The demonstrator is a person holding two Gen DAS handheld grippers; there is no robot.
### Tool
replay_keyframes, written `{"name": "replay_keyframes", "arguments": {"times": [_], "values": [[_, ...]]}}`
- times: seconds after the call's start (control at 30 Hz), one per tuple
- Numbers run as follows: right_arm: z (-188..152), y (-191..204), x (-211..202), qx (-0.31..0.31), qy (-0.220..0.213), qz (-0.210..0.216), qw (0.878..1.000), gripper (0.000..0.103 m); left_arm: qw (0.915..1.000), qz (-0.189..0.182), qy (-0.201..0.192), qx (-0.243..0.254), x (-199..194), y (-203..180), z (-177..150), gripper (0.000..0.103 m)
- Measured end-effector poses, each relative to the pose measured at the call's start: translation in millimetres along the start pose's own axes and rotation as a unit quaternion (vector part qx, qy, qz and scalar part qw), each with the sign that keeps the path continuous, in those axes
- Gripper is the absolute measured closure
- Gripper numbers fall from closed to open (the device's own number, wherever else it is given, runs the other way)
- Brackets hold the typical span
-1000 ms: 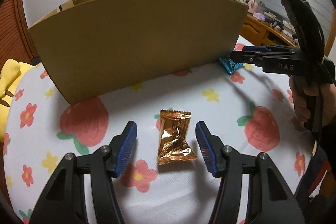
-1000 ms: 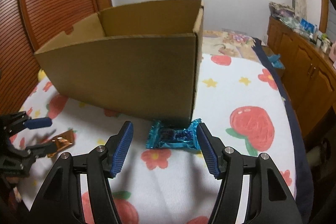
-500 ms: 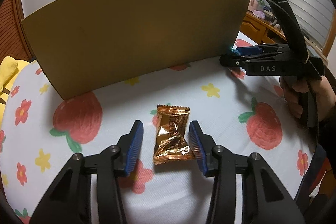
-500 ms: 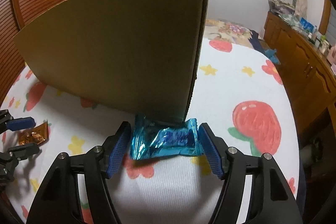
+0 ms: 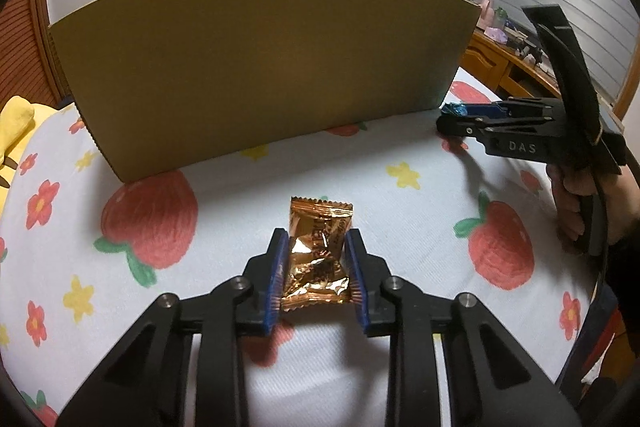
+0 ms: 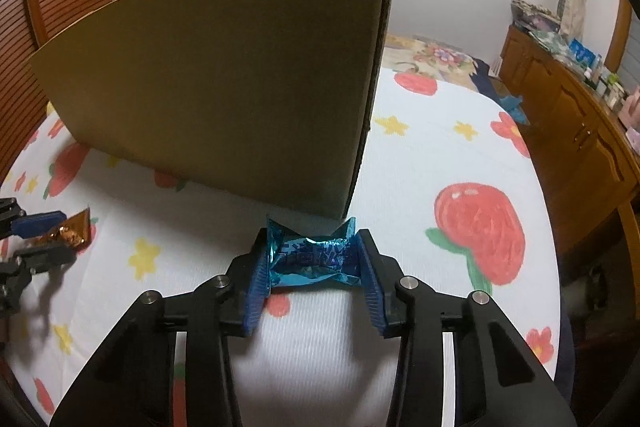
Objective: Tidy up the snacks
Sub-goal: 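Grasp the gold candy with the left gripper while the right grasps the blue candy, then lift both candies and carry them over the open box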
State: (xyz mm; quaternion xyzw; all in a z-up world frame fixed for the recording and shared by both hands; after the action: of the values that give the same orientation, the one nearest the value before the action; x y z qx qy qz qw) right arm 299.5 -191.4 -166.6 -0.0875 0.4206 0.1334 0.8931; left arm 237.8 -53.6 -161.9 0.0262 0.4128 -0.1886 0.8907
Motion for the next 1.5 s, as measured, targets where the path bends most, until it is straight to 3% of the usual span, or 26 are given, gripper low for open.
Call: {"name": "replay_keyframes", "arguments": {"times": [0.6,1.03,1.5], "values": [[-10.5,13.1,-32.9,-0.001,-0.026,0.032,0.999,0.064,0.9992,-0.005,-0.041,0.003,-28.7,-0.5,23.4,0.078],[4.9,33.6,-73.8,-0.014,-0.071,0.054,0.996,0.064,0.9959,-0.004,-0.091,0.007,-56.4,-1.7,63.1,0.078],[44.2,58.7,-105.0,-0.046,-0.125,0.071,0.988,0.064,0.9909,0.023,-0.131,0.02,-80.7,14.1,114.2,0.078]]}}
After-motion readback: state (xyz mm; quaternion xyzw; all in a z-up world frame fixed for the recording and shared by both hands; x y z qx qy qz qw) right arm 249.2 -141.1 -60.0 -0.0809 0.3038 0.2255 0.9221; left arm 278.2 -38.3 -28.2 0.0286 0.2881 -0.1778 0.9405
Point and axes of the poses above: each gripper's, at about its wrist camera, not at the fingertips, and x roughly the way its jaws point, y to its left, z to its top, the point moved 8 cm from there along x, roughly the way its jaws point, and after that the axes turned 1 degree about x, right-handed, at the moved point
